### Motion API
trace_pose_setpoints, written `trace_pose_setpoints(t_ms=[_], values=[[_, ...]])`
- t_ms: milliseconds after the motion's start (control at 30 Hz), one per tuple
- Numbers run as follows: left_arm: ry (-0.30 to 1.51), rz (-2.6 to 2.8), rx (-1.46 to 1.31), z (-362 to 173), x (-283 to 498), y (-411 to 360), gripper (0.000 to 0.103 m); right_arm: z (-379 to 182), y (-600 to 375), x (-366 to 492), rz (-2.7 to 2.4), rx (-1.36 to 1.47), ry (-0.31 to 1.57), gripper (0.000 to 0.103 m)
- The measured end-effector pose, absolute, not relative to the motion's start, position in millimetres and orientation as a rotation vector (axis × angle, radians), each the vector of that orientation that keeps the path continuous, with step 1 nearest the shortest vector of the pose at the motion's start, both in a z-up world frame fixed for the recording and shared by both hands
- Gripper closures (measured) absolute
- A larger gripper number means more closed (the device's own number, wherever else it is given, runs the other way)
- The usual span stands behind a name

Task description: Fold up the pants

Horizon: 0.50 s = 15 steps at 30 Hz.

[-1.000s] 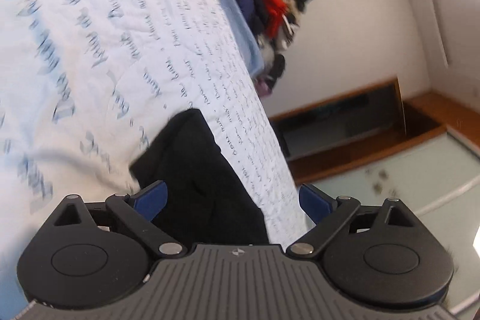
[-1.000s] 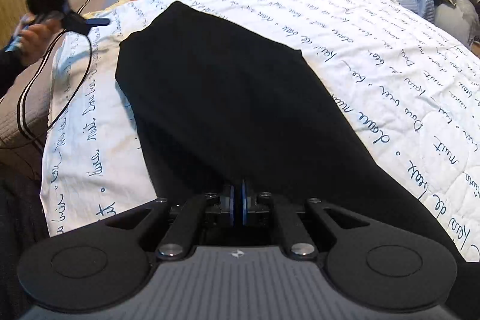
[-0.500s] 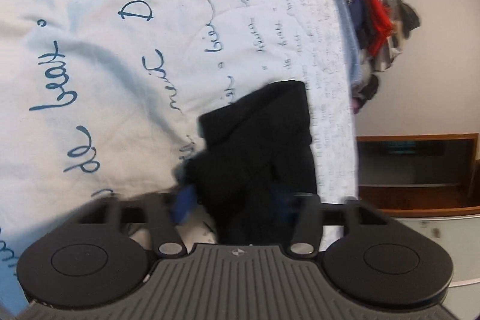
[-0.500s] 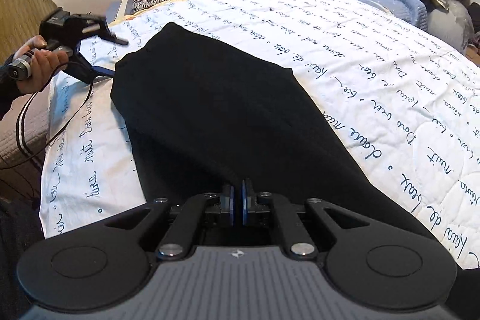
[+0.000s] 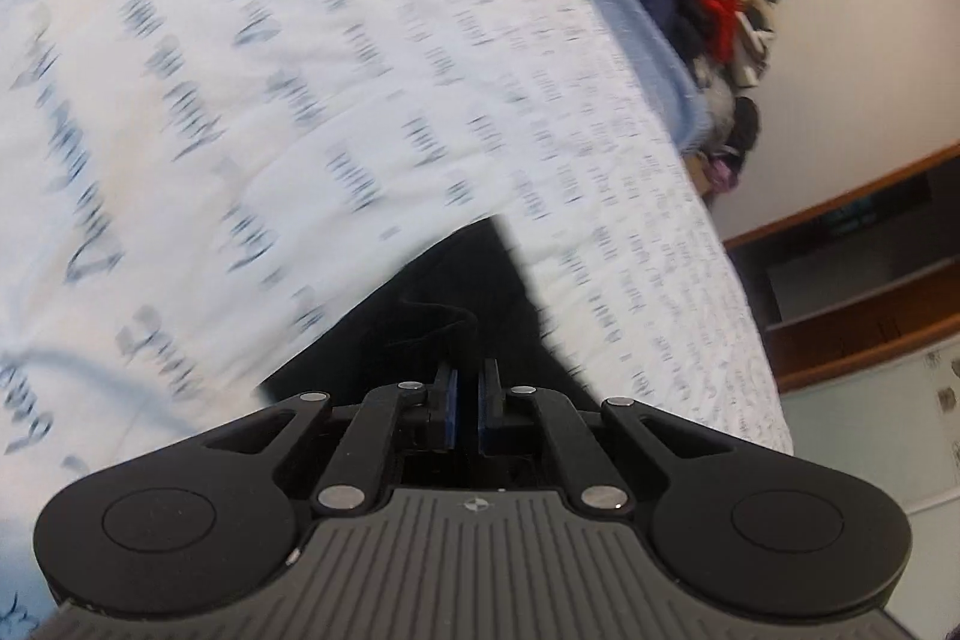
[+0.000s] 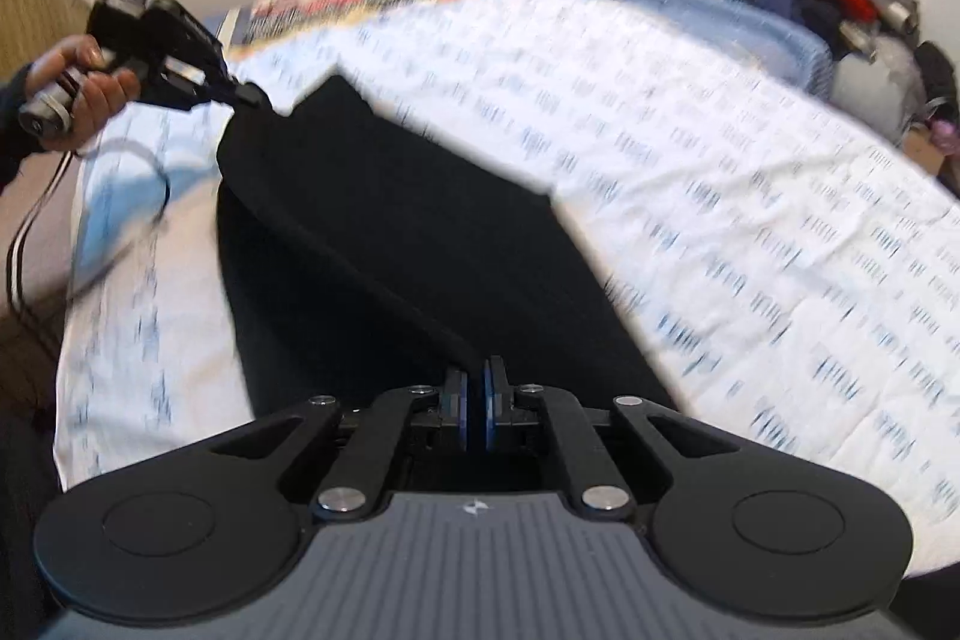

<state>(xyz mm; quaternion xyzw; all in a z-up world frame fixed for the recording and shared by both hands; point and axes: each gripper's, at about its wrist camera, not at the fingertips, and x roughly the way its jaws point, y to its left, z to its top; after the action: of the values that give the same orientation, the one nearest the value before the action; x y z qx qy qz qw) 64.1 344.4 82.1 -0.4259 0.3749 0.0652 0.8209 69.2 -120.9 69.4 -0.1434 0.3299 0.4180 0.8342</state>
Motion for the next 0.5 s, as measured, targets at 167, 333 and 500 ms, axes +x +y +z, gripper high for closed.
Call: trace_pose_setpoints(t_ms=[167,333,500], values=[[0.726,0.081,-0.869,103,49,341,0.098,86,-118,50,0.877,-0.322,0.646,0.098],[0.904,0.221,-1.008,9,28,372,0.093,22,-86,10,0.856,-0.474,0.720,0.098],[0.870,0.213,-0.926,34,20,367,0.077,15,-90,15,0.850,-0.410,0.732,0.098]])
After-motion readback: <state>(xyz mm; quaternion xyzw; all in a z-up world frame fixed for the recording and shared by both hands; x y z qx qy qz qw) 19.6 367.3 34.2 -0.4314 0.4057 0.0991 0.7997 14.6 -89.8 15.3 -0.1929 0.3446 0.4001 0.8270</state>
